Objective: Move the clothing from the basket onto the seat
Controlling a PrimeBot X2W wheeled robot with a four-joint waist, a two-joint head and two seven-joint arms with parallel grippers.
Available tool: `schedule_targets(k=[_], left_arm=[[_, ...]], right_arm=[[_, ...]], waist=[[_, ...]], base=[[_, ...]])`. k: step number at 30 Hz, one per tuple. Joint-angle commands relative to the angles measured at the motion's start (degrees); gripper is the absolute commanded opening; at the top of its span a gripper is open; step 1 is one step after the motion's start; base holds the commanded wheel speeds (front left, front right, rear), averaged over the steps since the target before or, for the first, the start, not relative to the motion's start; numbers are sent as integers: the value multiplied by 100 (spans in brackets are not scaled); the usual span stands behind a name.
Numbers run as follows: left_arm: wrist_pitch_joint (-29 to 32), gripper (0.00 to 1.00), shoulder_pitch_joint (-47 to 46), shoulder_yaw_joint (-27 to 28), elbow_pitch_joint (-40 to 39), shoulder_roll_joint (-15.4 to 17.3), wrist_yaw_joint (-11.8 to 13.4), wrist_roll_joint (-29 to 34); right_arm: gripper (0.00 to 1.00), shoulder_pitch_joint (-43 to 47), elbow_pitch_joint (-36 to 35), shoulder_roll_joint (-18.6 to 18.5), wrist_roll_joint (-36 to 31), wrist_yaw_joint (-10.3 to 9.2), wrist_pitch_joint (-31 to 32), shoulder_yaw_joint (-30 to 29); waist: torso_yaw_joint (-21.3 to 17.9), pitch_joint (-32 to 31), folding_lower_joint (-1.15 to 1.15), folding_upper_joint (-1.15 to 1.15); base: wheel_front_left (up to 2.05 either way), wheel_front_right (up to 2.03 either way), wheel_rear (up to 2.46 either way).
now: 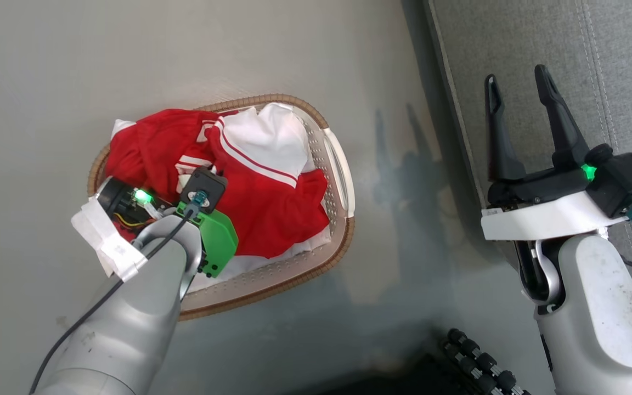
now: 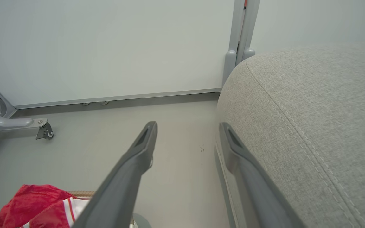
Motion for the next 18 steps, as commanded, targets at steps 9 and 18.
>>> schedule_targets(k=[9,18], left_arm=[[-97,0,410,-206,-522,-139,-95,-160],[-102,0,777,-425,-1620,-79,-196,-460]], right_arm=[[100,465,277,-21,-252,-2,-26,-112],[100,1078,481,-22,-454,-2,-26,-152]], waist=[[389,-1158,0,0],[720,-2500,0,0]], base=[[0,0,0],[0,0,0]])
